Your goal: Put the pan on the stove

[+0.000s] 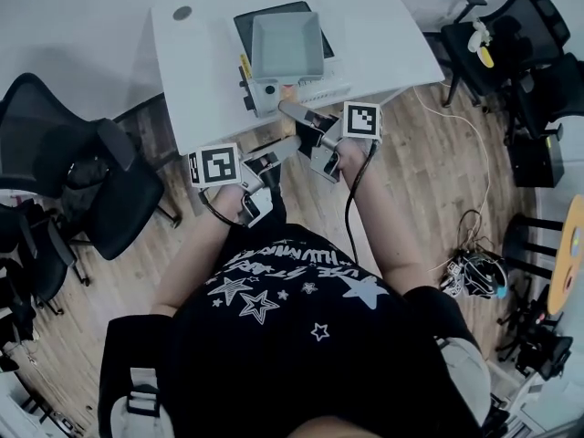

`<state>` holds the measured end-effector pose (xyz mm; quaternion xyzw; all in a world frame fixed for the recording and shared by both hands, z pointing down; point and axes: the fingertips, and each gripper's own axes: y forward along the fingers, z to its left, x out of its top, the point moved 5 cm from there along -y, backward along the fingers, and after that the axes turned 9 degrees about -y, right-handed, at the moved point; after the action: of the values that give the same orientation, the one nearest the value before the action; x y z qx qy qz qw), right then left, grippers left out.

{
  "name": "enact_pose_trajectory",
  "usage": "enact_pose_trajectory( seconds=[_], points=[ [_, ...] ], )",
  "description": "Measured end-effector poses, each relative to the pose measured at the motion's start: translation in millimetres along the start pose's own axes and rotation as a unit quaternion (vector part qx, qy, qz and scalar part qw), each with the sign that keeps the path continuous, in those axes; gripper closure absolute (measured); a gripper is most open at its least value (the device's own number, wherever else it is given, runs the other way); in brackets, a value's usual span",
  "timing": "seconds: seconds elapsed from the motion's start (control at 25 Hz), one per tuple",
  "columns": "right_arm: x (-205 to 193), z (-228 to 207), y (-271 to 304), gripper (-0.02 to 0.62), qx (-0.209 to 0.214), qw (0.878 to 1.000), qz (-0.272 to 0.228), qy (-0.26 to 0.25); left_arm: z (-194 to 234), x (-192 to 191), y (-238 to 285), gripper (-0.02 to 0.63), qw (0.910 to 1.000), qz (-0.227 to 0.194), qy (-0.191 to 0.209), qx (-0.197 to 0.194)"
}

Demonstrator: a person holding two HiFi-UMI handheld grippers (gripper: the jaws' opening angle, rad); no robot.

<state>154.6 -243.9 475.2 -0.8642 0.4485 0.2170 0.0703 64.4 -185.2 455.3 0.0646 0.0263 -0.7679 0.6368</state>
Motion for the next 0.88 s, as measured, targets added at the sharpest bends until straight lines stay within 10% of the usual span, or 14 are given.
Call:
enact_pose_trajectory(
  seconds=[0.88],
  points=[
    [64.6, -31.9, 9.5, 0.433, 0.017, 0.999, 0.039, 0.015, 1.4, 50.7, 51.0, 0.48, 0.9998, -0.011, -0.01, 0.011]
  ],
)
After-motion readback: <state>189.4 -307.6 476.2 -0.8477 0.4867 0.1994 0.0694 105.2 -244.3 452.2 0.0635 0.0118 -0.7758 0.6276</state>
